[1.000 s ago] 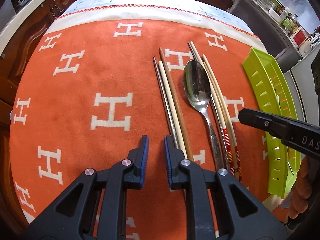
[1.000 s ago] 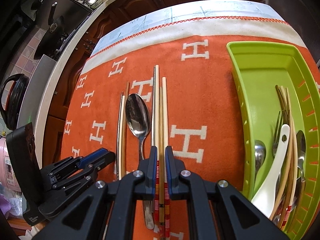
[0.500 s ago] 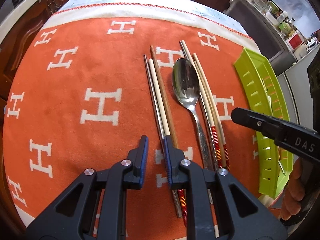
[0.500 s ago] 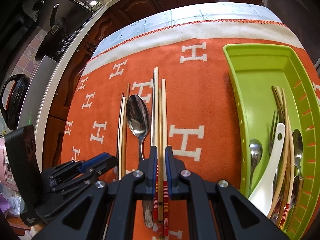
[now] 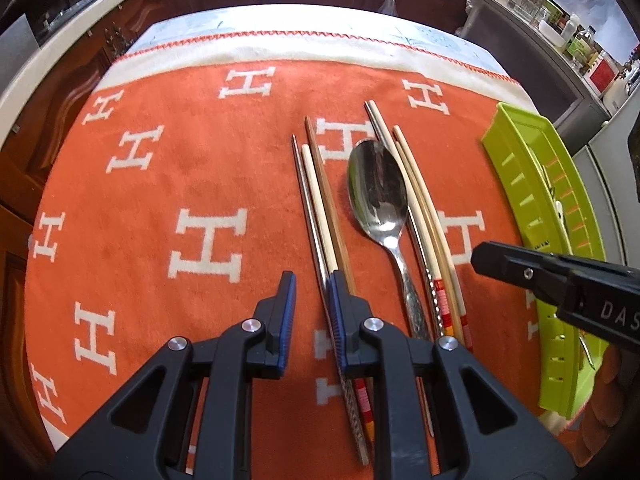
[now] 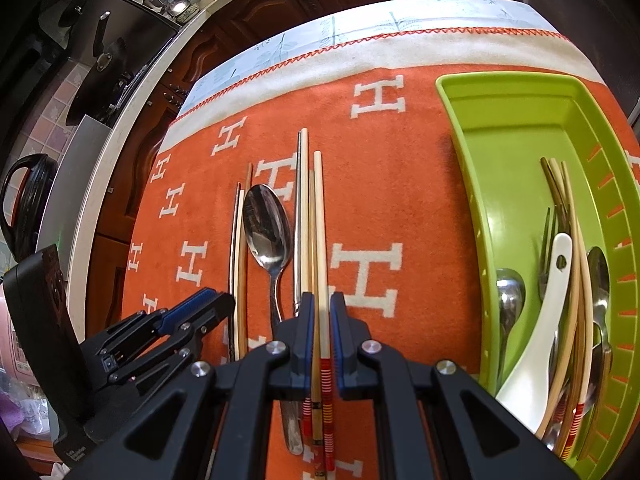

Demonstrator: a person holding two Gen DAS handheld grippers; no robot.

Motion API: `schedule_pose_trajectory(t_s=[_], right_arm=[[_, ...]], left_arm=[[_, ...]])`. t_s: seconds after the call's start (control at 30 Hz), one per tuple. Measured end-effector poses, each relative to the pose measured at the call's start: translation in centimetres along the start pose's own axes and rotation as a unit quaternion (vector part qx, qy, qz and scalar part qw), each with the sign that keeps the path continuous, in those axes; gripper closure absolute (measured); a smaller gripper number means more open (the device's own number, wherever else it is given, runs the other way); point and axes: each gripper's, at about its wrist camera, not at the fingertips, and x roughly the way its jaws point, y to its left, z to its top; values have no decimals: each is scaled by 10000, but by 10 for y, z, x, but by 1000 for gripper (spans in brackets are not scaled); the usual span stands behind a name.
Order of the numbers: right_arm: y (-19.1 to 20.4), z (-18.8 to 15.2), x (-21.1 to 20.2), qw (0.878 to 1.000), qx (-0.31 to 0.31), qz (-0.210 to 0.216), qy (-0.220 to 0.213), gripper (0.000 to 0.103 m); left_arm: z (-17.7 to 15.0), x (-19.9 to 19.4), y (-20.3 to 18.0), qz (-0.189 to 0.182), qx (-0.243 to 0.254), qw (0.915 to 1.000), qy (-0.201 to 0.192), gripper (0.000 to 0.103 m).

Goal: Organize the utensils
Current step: 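Close the left tool on a thin steel chopstick, then carry the steel chopstick with the left tool while the right tool carries its chopstick to the tray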

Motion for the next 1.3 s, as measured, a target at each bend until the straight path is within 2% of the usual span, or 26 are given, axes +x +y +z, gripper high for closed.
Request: schedule_pose_trajectory(t_s=[0.13, 0.17, 0.2, 0.23, 0.53, 0.6, 0.7, 0.97, 1.3], right_arm=[[-1, 0, 1, 10000, 23, -2, 10, 95], [-1, -1, 0, 10000, 26, -6, 9, 95], [-1, 0, 0, 10000, 27, -5, 10, 95], [-2, -1, 0, 10000, 30, 0, 9, 95], [-3, -1, 5, 9999, 83, 53, 94, 95], [-4, 0, 8, 9998, 95, 90, 144, 95], [-5, 0, 13, 9996, 114, 104, 228, 95], [4, -2, 21, 9993, -146, -174, 283, 95], [26, -5, 26, 9933, -680, -909, 227, 97]], left_arm=[[-1, 1, -3, 210, 118, 9997, -24, 88], [-3, 6, -3, 259, 138, 9994, 190, 88], [-4, 4, -2, 304, 162, 9994, 48, 88], [-6, 4, -2, 349, 201, 9991, 91, 88], [-8, -4, 1, 272, 159, 9995, 70, 89], [-8, -6, 4, 258, 122, 9996, 24, 98], [-13, -3, 7, 144, 5, 9999, 19, 99], [-15, -5, 23, -44, -235, 9997, 67, 99], [-17, -4, 34, -96, -320, 9994, 57, 99]])
